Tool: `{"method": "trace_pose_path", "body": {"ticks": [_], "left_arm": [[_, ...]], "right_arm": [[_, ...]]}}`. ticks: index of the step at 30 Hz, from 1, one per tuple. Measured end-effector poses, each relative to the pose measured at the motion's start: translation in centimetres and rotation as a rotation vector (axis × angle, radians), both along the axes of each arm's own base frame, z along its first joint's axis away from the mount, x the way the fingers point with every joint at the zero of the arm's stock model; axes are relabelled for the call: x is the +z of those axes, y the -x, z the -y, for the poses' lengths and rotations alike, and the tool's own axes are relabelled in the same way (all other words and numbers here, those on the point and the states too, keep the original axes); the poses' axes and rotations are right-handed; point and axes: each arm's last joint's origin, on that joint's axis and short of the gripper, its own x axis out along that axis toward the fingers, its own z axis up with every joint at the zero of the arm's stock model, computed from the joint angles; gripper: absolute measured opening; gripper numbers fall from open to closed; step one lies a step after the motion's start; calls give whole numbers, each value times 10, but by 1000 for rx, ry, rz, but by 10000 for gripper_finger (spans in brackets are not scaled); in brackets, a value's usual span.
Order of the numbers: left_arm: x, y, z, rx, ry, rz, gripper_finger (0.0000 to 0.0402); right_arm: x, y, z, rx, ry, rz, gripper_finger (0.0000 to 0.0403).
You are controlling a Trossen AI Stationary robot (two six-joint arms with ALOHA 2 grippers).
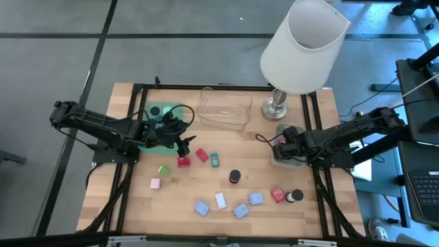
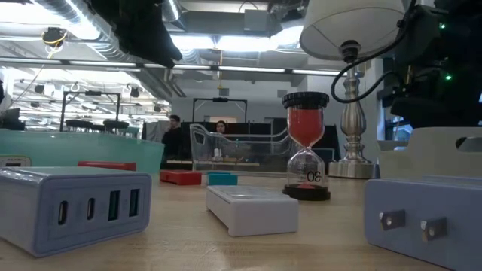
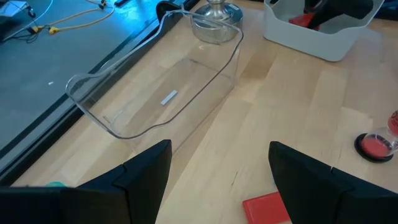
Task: Pick & Place Office items
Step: Put the top right red charger adapter into the gray bin, then put the right blue charger adapter into the gray bin
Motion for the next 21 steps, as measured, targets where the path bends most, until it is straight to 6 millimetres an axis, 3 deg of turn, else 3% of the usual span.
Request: {"method": "trace_pose_path", "body": {"ticks": [9,15,21], "left_arm": [[0,0,0,0,0,0,266],[0,0,0,0,0,0,266],[0,0,0,26,33,21,266]], "right_arm": [[4,0,0,50,-7,-35,295],[45,-8,-1,144,-54,-114,308],[80,-40,-17,403,-58,145,296]]}}
